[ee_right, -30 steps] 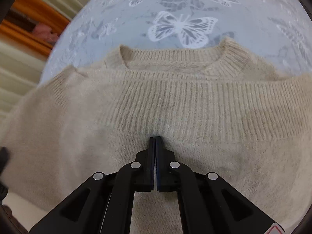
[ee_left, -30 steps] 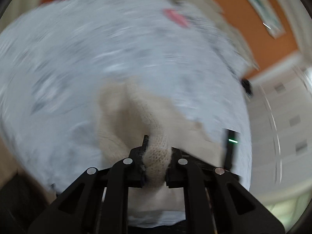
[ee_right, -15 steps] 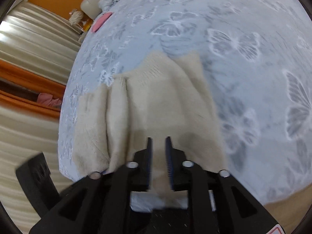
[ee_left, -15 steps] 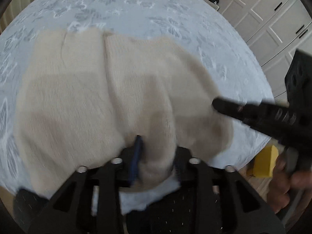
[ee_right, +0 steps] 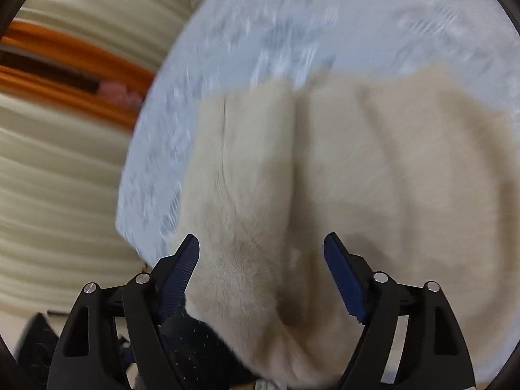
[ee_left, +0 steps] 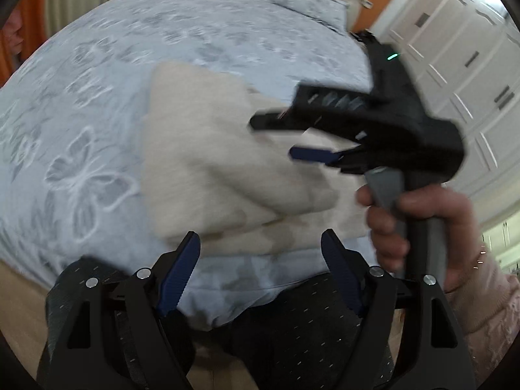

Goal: Fold small clothes

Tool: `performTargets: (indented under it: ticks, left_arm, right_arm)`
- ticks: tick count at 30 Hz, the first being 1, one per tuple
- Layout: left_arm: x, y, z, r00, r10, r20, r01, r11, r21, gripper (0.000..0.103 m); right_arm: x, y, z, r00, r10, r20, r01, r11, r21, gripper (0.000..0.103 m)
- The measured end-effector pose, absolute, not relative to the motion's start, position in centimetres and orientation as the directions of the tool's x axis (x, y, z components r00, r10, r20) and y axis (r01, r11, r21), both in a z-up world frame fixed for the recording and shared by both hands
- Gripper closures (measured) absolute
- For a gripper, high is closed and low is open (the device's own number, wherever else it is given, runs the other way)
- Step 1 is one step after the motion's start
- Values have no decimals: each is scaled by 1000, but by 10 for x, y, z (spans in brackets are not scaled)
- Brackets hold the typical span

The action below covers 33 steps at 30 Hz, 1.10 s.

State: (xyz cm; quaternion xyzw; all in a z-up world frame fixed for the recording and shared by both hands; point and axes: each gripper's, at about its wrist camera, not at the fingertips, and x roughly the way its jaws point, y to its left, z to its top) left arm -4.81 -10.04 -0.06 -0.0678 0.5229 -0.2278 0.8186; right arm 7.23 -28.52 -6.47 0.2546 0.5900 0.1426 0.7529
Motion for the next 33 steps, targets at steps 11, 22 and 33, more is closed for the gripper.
performTargets:
  ticks: [11, 22, 33]
  left_arm:
    - [-38, -70, -14, 308, -480, -821, 216, 876, -431, 25]
    - [-28, -88, -21, 269, -511, -816, 193, 859, -474, 23]
    - [-22, -82, -24, 261, -481, -837, 154, 877, -456, 23]
  right_arm:
    - [3, -353, 24, 534, 311, -786, 87, 904, 418, 85]
    - [-1, -403, -56, 458, 360, -813, 274, 813, 514, 34]
    - [29, -352, -61, 426, 354, -832, 181, 868, 462, 33]
